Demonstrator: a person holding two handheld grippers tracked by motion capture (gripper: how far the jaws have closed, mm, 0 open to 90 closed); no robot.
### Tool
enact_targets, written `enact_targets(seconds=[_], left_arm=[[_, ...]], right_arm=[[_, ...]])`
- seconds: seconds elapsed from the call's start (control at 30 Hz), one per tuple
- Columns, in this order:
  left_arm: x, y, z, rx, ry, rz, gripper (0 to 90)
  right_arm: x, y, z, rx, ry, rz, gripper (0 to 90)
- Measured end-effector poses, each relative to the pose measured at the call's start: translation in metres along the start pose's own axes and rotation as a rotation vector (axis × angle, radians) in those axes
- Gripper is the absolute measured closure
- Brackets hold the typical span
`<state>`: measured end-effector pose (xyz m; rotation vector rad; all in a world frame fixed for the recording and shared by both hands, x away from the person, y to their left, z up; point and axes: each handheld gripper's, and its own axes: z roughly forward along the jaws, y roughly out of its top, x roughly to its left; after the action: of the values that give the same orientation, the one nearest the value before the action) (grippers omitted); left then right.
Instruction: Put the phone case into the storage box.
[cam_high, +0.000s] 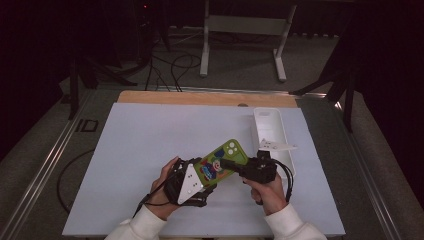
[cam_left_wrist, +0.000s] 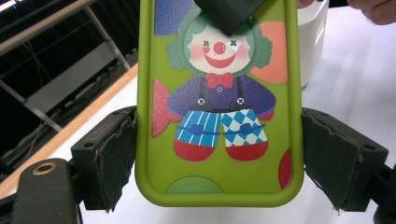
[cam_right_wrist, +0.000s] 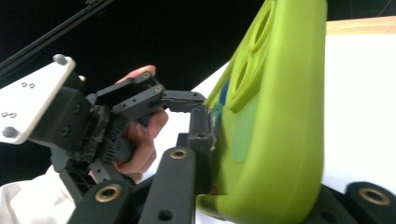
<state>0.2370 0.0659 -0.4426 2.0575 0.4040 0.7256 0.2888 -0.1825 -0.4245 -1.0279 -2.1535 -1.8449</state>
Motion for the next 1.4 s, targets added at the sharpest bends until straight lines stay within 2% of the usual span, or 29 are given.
enact_targets(seconds=[0.13,0.2,0.27,0.53,0.9,1.03,1.27,1.33,1.4], left_arm=[[-0.001,0.000,0.002,0.016,0.005,-0.012,15.3],[0.001,-0.001,0.003,0.018,-0.018,-0.031,15.2],[0.002,-0.001,0.003,0.019,-0.017,-0.034,14.6],[0.012,-0.001,0.001,0.027,-0.047,-0.115,8.4],[0.023,-0.001,-0.004,0.026,-0.081,-0.164,7.8],[0.028,-0.002,-0.005,0.023,-0.112,-0.193,8.4],[0.031,-0.002,-0.006,0.022,-0.133,-0.213,9.2],[0.034,-0.003,-0.005,0.021,-0.160,-0.242,10.1],[0.035,-0.004,-0.005,0.022,-0.168,-0.246,10.8]], right_arm=[[0.000,0.000,0.002,0.003,0.015,0.011,85.6],[0.000,0.000,0.003,0.009,0.014,0.001,87.1],[0.001,-0.001,0.004,0.027,0.001,-0.004,87.4],[-0.001,-0.001,0.002,0.025,-0.027,-0.019,87.6],[0.002,-0.002,0.001,0.036,-0.044,-0.063,87.5],[0.002,-0.001,0.001,0.039,-0.045,-0.070,87.4],[0.002,-0.001,0.002,0.044,-0.037,-0.084,87.4],[0.003,-0.001,0.002,0.045,-0.031,-0.093,87.4],[0.004,0.000,0.001,0.047,-0.028,-0.102,87.4]])
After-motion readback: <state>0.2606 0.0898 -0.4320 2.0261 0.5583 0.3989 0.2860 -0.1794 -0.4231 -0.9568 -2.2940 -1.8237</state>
